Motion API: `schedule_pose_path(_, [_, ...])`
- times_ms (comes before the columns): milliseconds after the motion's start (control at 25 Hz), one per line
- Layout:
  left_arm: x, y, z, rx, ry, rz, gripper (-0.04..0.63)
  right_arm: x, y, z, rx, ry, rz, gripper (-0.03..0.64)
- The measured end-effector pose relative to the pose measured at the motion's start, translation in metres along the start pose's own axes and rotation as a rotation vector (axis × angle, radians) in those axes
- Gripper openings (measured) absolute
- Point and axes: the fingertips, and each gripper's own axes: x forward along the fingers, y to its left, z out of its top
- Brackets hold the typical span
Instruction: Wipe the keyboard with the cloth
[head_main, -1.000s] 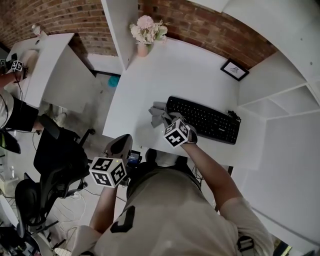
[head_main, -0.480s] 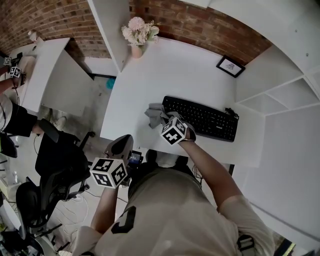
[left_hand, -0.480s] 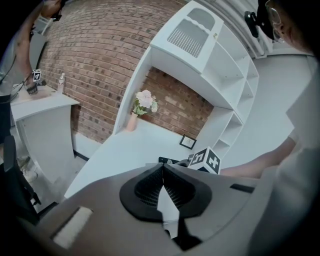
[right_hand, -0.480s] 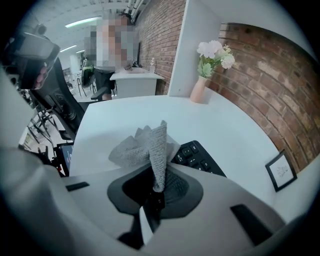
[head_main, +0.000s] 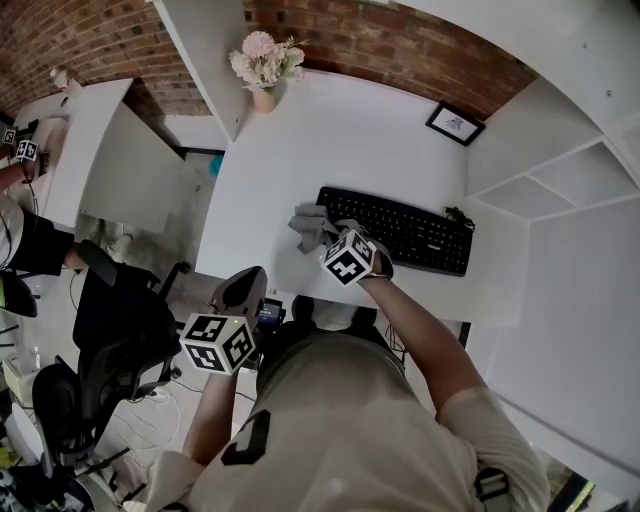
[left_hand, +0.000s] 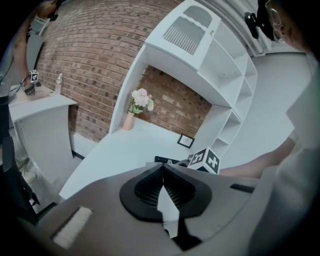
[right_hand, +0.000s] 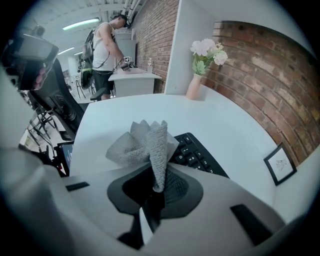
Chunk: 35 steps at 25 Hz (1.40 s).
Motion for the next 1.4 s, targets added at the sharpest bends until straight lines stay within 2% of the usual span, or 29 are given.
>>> schedule_pose_path(800, [0.017, -0.05, 0.01, 0.035, -0.028, -0.01, 0.004, -0.025, -0.021, -0.049, 0.022, 0.01, 0.008, 0.025])
schedule_pose_path(1400, [0.011, -0.041, 0.006, 0.032, -0.024, -0.008, 0.005, -0.031, -0.024, -0.057, 0.037, 0.014, -0.021, 0.025])
